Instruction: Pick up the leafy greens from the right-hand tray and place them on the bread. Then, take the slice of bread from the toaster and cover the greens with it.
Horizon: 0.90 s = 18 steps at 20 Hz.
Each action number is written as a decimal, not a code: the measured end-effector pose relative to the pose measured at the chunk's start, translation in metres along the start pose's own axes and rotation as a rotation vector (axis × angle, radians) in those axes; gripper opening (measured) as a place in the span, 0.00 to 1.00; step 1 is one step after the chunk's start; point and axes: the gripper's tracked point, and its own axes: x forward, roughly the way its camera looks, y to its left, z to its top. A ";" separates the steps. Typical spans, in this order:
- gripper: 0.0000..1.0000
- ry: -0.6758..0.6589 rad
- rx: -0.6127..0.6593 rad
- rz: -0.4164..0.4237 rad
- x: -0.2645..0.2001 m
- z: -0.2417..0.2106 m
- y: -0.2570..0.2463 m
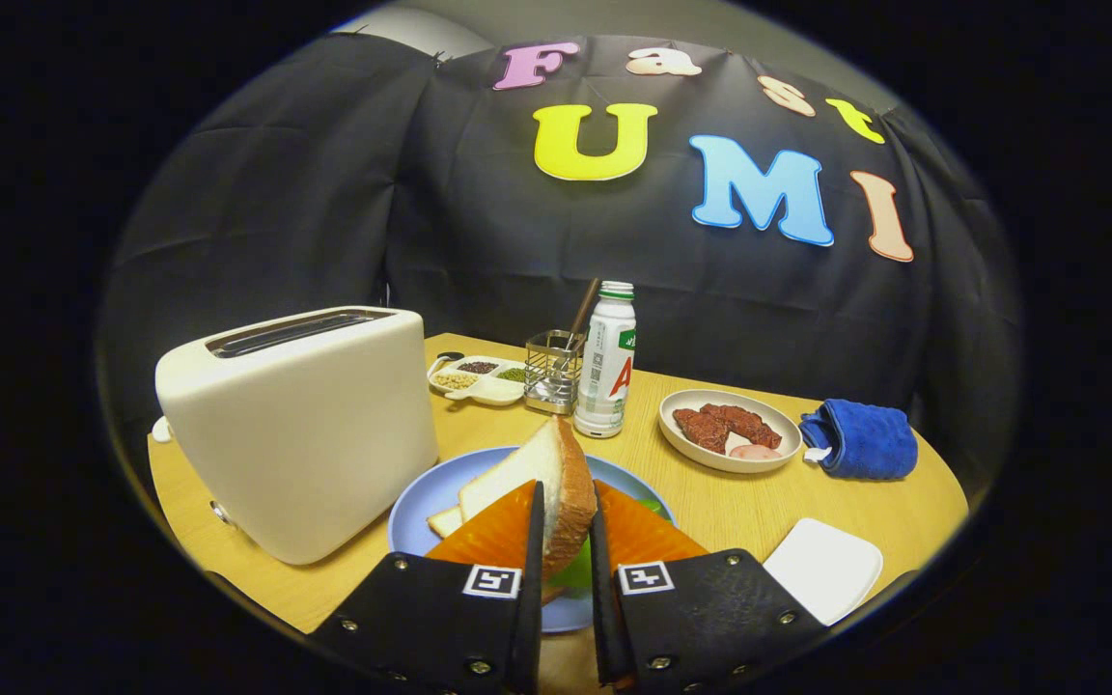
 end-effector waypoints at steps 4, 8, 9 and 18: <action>0.24 0.018 -0.041 -0.029 0.001 -0.007 -0.005; 0.28 0.016 -0.030 -0.025 0.000 -0.009 -0.008; 0.28 0.005 0.006 -0.011 -0.001 -0.006 -0.007; 0.55 0.068 0.150 -0.015 0.004 -0.028 -0.032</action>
